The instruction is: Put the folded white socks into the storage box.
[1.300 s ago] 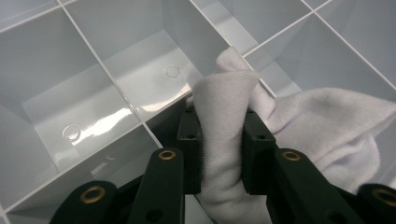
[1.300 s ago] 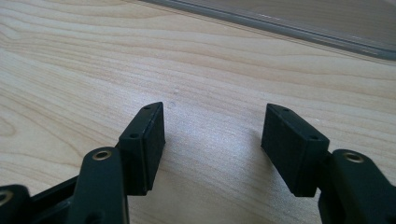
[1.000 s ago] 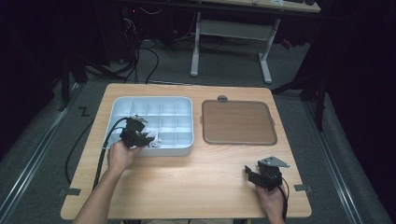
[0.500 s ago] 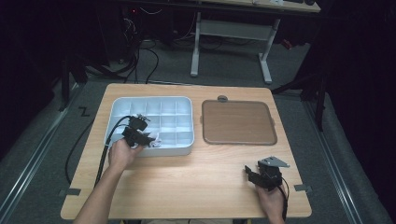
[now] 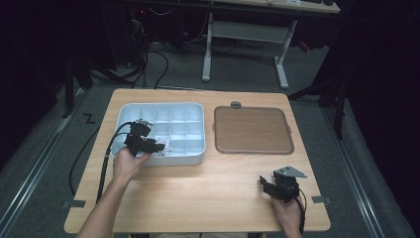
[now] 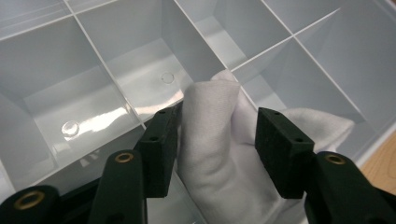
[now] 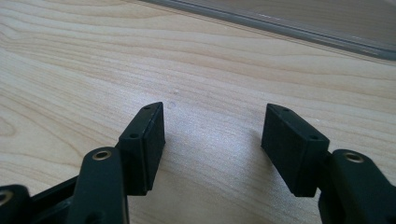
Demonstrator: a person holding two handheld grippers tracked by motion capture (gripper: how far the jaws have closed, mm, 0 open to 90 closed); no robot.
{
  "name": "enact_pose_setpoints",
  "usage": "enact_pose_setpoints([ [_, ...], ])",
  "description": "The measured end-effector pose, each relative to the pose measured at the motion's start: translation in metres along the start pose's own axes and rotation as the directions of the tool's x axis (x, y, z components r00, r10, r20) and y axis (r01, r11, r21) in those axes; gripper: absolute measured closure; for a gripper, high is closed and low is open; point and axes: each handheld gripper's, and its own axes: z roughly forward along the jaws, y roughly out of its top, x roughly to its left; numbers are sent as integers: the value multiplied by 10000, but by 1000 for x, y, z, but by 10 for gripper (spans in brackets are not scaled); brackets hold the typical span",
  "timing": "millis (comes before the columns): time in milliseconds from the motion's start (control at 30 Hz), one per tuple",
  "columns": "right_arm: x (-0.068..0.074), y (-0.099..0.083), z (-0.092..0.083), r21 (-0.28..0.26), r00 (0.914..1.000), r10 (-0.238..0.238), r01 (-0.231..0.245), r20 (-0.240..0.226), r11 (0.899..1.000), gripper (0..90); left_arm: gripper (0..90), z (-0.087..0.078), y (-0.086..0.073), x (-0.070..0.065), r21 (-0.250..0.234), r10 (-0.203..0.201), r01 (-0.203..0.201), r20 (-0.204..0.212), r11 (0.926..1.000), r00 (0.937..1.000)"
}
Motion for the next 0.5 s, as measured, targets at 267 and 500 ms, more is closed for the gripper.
enact_pose_setpoints([
  [267,0,0,0,1,10000,0,0,0,10000,399,382,-12,-4,-11,-203,-77,87,513,9998,9987],
  [500,0,0,0,1,10000,-1,1,-2,10000,400,415,-5,-15,-15,-18,607,-608,-105,9982,9981],
])
